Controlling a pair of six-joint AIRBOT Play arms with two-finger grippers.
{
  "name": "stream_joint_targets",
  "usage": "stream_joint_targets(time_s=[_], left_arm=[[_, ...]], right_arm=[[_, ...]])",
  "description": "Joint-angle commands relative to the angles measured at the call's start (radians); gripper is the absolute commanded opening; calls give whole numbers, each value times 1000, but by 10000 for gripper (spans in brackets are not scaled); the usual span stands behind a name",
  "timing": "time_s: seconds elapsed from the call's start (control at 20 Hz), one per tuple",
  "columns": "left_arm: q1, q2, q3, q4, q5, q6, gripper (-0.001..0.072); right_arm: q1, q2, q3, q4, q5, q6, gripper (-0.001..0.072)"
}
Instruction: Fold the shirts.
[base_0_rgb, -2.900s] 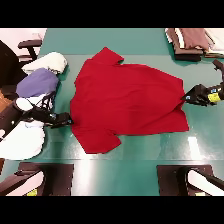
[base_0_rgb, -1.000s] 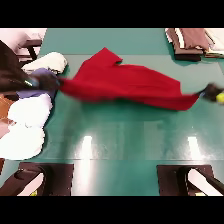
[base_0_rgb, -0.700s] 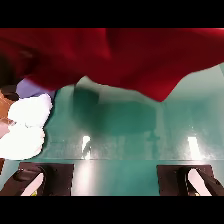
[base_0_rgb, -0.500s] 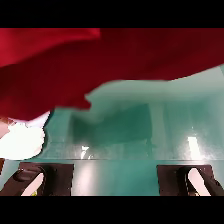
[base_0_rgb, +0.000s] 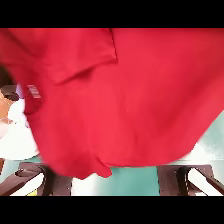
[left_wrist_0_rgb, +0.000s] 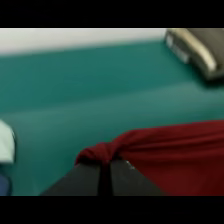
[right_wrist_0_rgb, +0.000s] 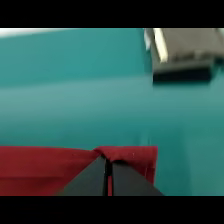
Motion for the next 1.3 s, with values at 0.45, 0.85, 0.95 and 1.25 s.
stream_joint_targets(time_s=[0.45,0.85,0.95,1.25], left_arm=[[1,-581,-173,-37,229,17,24],[22,-616,-158,9,116,73,24],[22,-616,-215,16,100,123,24],[22,-616,-423,19,132,113,102]], right_arm=[[267,-728,28,-232,-92,-3,13],[273,-669,-83,-207,-142,-28,13],[285,-620,-208,-207,-181,-28,13],[335,-547,-462,-196,-266,-27,25]])
